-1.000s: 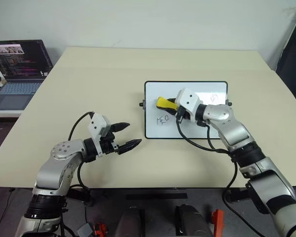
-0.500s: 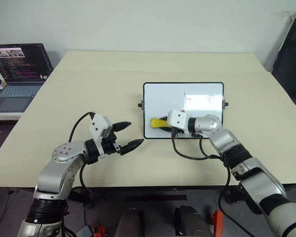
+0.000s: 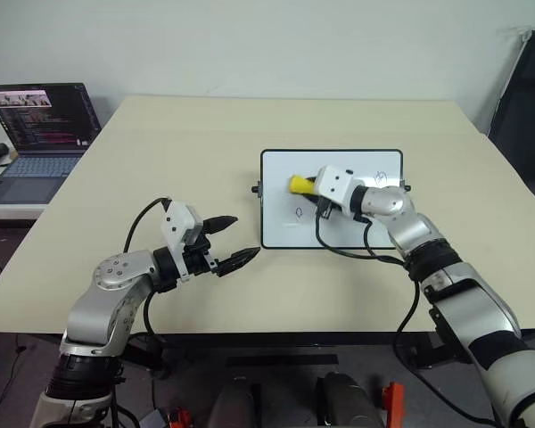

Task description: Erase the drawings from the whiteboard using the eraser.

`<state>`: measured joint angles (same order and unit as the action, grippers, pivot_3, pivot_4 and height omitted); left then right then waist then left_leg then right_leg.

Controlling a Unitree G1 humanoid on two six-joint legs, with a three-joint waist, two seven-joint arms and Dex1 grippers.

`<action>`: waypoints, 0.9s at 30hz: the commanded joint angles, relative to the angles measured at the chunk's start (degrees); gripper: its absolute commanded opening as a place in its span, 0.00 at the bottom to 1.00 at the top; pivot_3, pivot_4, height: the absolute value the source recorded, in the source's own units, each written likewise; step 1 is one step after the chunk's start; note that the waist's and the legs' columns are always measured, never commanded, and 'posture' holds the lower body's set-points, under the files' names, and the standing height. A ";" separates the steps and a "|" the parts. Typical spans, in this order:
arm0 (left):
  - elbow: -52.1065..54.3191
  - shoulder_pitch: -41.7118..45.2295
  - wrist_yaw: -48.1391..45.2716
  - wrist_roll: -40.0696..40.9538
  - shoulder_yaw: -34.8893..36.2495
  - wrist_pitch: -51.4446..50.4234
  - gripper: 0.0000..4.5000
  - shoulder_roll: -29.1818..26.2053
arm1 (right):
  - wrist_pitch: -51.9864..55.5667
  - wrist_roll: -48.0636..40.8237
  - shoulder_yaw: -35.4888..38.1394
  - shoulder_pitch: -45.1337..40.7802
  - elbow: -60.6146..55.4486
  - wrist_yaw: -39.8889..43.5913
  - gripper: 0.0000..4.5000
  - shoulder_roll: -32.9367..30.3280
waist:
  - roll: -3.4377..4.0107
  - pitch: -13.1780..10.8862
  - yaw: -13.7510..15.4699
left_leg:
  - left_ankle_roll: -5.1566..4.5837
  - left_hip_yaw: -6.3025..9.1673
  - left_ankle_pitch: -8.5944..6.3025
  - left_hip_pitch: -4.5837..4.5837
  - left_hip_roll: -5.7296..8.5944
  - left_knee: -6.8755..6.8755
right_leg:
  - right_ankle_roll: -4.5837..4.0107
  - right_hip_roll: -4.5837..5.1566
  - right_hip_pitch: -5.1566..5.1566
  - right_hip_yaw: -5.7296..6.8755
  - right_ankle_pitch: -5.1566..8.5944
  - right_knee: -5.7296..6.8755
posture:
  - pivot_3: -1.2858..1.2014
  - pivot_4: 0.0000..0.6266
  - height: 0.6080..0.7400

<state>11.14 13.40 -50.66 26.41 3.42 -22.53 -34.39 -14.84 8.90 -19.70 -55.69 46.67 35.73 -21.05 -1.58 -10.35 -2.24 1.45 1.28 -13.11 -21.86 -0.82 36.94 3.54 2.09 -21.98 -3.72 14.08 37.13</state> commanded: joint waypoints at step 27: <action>-0.01 2.73 -1.77 -0.02 1.01 0.45 1.00 -1.39 | 28.21 -17.17 10.66 15.10 -40.41 21.79 0.22 -6.23 | 0.01 -0.06 -0.50 | 0.02 0.15 -0.02 -0.75 -0.05 -0.07 | -0.04 -0.01 -0.61 0.09 -0.13 -0.03 | 0.52 0.24 1.00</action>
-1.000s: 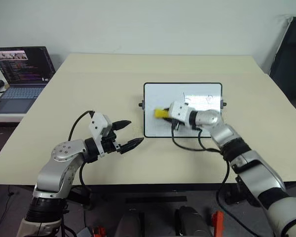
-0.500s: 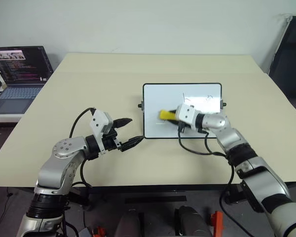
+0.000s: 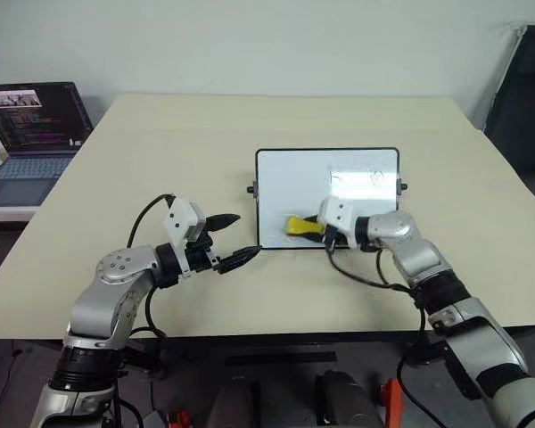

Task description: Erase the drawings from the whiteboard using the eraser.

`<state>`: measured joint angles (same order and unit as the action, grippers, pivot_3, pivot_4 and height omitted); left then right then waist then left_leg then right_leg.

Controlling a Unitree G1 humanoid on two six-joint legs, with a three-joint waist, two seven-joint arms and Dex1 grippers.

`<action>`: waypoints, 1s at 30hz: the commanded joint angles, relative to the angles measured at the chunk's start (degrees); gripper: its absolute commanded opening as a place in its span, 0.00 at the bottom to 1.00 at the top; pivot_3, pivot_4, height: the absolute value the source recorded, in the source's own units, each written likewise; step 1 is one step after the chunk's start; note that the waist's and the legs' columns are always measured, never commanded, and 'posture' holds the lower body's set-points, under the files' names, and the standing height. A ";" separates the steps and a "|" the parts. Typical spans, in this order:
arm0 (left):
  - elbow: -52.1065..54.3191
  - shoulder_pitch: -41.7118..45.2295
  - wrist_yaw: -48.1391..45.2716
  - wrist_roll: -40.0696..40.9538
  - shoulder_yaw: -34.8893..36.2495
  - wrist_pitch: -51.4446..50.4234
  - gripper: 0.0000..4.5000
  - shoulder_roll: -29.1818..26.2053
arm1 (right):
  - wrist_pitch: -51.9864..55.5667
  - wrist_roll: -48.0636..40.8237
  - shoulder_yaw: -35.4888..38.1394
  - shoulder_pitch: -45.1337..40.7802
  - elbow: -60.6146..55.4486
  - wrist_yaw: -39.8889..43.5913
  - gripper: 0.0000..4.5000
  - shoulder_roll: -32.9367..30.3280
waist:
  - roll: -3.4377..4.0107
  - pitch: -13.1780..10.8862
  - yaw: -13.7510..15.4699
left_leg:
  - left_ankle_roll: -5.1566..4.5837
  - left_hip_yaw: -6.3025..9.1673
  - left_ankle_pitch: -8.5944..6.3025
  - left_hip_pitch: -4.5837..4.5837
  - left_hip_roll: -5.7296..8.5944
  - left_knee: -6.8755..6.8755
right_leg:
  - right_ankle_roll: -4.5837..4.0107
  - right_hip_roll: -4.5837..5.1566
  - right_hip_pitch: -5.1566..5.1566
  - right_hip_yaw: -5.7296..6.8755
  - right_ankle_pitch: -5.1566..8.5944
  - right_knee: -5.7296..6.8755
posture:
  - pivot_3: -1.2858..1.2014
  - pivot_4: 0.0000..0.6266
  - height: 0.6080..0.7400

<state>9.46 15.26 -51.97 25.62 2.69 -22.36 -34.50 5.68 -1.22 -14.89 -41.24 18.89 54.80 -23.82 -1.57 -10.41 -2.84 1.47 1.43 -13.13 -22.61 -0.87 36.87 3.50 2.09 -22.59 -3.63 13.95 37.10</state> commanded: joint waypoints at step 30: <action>-0.60 8.04 -5.45 1.68 3.55 -0.74 1.00 -7.03 | 11.81 -14.13 29.04 21.92 -17.10 10.55 0.22 -38.35 | 0.11 -0.11 0.55 | 0.19 -0.14 -0.50 -0.82 0.06 0.08 | 0.32 0.06 -0.75 0.05 0.32 -0.05 | 0.52 0.24 1.00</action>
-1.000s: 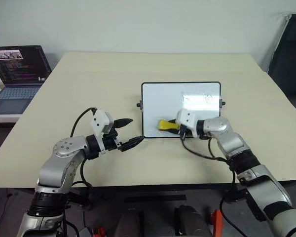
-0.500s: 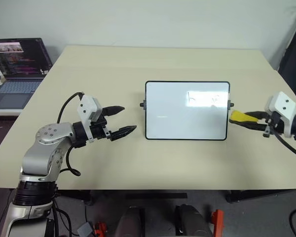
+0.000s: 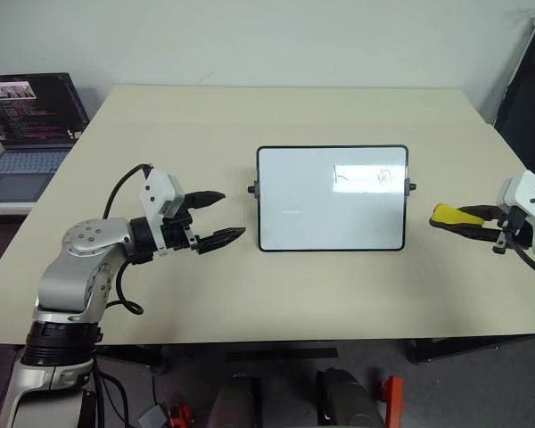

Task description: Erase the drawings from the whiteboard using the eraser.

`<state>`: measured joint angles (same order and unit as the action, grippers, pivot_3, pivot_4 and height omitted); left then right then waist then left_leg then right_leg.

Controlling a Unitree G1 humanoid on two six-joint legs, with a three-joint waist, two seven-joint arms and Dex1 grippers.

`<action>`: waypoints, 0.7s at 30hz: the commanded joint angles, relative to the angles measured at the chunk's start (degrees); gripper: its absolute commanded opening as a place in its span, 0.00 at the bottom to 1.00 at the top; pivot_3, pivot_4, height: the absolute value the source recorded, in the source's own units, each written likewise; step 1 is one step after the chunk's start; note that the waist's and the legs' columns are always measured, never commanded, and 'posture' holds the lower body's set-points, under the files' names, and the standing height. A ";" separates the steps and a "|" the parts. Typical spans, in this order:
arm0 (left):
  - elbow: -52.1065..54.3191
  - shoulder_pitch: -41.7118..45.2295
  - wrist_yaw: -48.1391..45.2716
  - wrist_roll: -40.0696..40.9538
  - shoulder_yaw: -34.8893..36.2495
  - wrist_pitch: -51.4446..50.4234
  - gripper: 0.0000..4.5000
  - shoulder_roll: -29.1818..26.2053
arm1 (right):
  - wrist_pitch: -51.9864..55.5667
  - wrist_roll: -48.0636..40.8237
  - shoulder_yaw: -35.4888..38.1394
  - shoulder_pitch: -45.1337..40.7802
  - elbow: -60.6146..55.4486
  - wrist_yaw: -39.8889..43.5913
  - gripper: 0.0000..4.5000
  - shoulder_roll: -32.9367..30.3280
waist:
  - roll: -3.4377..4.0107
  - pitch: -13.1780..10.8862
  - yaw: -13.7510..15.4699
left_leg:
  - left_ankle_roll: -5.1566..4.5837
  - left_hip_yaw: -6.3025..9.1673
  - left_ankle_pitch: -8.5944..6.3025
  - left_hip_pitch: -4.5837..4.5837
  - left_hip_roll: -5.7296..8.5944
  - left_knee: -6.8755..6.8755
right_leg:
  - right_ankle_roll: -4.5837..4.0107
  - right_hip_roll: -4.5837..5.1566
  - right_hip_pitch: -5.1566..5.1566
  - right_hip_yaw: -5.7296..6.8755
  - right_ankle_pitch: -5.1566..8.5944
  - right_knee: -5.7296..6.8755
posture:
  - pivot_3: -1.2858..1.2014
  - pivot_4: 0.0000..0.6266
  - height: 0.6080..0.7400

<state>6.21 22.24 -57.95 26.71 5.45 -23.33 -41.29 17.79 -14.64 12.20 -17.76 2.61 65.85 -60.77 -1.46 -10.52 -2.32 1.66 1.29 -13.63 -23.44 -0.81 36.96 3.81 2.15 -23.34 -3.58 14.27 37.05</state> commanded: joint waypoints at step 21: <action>2.81 2.85 0.55 0.46 -0.48 -0.04 1.00 -0.22 | 1.25 -2.80 2.58 -1.57 -3.17 -2.16 0.22 -0.10 | 0.00 0.00 0.45 | 0.00 0.00 0.00 0.00 0.00 0.03 | -0.01 0.00 0.00 0.00 -0.01 0.04 | 0.52 0.24 1.00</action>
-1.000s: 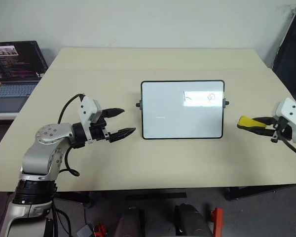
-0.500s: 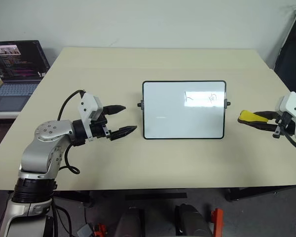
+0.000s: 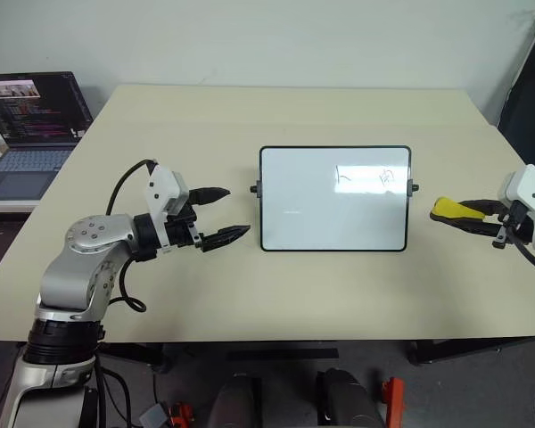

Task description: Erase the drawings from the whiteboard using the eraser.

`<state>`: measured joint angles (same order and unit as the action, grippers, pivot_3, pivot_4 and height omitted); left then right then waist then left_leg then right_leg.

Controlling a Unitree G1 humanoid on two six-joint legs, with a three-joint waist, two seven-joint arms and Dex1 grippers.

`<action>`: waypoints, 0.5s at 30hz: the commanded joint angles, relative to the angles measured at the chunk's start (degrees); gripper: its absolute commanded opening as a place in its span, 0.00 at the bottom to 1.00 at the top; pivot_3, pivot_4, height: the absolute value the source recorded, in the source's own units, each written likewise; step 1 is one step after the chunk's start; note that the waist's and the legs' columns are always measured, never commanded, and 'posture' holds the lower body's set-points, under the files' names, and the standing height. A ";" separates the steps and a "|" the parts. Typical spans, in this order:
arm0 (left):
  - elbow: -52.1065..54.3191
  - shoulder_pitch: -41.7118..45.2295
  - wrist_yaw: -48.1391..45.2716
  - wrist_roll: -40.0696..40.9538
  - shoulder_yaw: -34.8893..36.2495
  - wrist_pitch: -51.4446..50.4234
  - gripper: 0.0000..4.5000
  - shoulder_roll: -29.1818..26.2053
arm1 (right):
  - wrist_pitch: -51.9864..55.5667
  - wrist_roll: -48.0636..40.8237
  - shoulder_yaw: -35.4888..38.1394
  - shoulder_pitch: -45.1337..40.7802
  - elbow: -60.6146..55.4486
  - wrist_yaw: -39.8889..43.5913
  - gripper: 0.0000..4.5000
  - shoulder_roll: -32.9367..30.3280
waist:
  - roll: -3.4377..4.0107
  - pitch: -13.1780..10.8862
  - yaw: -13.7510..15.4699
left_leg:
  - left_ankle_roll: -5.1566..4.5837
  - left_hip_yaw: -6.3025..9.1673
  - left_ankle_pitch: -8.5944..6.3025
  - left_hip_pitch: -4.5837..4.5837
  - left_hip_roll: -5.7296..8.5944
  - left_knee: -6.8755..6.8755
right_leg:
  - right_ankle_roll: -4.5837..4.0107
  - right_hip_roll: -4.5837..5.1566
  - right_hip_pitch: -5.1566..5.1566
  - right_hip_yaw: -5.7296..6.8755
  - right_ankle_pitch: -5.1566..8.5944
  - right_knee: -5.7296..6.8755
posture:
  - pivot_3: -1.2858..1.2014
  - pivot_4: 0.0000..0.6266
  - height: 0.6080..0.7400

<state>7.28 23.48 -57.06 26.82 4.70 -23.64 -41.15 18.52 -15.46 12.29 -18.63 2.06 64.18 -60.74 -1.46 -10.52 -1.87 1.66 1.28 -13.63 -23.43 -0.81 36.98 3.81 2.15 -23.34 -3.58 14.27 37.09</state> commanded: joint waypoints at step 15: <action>2.03 2.40 0.30 -0.40 -0.80 0.67 1.00 0.28 | -12.19 10.81 -9.57 -21.50 9.96 -30.95 0.22 30.89 | -0.01 0.00 -0.45 | 0.03 -0.01 0.02 0.15 0.02 0.02 | -0.02 0.01 0.06 -0.03 -0.02 0.21 | 0.52 0.24 1.00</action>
<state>7.38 24.72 -56.89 26.29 3.46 -23.47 -40.77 8.76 -5.87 2.52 -38.50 11.35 35.67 -29.95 -1.47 -10.51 -2.32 1.70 1.28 -13.61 -23.29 -0.79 37.00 3.78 2.16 -23.28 -3.60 14.25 37.29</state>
